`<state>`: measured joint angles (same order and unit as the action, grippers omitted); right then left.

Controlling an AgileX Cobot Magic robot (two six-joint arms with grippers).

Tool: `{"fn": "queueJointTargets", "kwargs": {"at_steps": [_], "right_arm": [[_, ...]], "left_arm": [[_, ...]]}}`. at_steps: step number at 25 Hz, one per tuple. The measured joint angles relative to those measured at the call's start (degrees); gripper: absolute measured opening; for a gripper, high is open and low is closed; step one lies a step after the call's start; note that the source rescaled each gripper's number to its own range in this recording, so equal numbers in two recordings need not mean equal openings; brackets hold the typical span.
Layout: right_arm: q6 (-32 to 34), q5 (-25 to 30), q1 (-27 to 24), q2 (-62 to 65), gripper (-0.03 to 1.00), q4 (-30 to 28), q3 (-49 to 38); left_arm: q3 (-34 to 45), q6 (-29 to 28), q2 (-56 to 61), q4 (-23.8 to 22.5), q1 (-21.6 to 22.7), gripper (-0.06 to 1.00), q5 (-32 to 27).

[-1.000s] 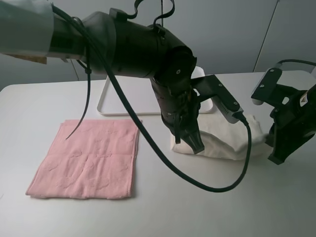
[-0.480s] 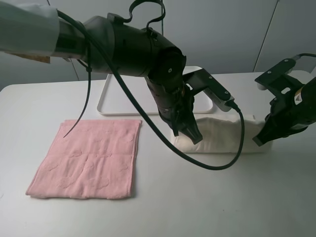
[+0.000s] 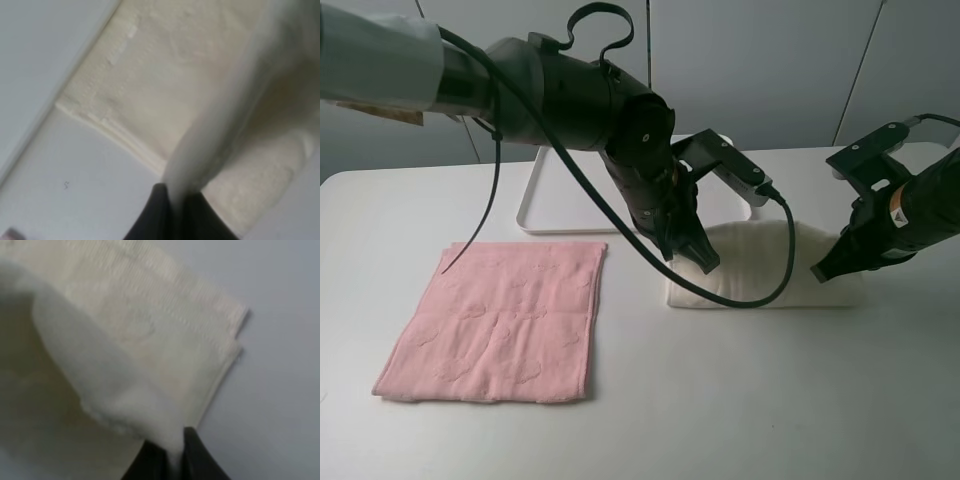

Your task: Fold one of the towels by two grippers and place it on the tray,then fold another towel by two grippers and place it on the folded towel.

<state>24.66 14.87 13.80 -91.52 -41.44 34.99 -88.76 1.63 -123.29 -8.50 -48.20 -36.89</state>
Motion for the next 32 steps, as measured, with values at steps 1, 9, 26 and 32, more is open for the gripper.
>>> {"fn": "queueJointTargets", "kwargs": {"at_steps": [1, 9, 26, 32], "right_arm": [[2.04, -0.51, 0.00, 0.00, 0.01, -2.42, 0.00], [17.26, -1.44, 0.00, 0.00, 0.01, -18.69, 0.00], [30.52, 3.27, 0.00, -0.91, 1.00, -19.97, 3.65], [2.10, 13.04, 0.00, -3.08, 1.00, 5.62, 15.72]], "left_arm": [[0.00, 0.00, -0.44, 0.00, 0.13, 0.00, -0.02], [0.00, -0.51, -1.52, -0.13, 0.22, 0.00, 1.09], [-2.22, -8.76, -1.86, 1.42, 2.21, 0.96, -5.48], [-10.25, -12.21, -4.12, 4.62, 6.70, 0.96, -14.85]]}}
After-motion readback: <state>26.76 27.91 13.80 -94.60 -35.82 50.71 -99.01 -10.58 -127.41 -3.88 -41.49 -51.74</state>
